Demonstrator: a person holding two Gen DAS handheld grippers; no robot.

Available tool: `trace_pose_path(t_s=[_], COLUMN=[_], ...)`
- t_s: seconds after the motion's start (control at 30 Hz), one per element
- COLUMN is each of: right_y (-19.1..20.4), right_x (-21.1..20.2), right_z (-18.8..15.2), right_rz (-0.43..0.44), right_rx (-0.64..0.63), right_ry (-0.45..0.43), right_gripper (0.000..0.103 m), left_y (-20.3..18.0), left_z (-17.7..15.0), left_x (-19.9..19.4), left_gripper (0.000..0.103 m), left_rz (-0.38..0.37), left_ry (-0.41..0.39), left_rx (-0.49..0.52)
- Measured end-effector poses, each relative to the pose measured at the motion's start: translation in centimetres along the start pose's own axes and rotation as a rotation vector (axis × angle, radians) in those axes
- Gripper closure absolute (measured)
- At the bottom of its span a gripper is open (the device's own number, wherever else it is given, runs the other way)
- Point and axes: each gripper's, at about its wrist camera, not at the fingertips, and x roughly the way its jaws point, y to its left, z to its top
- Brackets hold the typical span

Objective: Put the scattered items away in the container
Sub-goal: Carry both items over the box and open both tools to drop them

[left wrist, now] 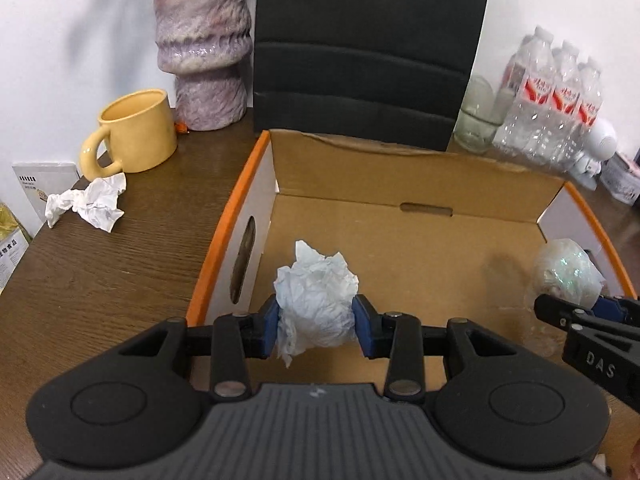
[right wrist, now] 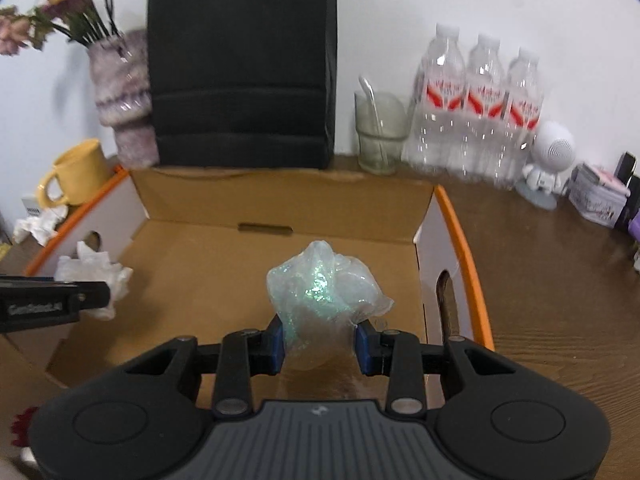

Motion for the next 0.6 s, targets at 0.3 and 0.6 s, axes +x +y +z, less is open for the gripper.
trace_pose_path(t_s=[0.3,0.6], right_y=[0.1,1.0], right_x=[1.8,0.0], right_z=[0.1,0.3], right_rz=[-0.018,-0.012], right_rx=[0.044,0.039], right_ry=[0.085,0.073], right_gripper=[0.050,0.014], left_y=[-1.9,-2.1], left_z=[-0.3,-0.5], left_x=[0.2,-1.7], left_gripper=[0.031,0.000], left_rz=[0.049,0.084], left_ry=[-0.023,-0.100], left_rx=[0.081,0.119])
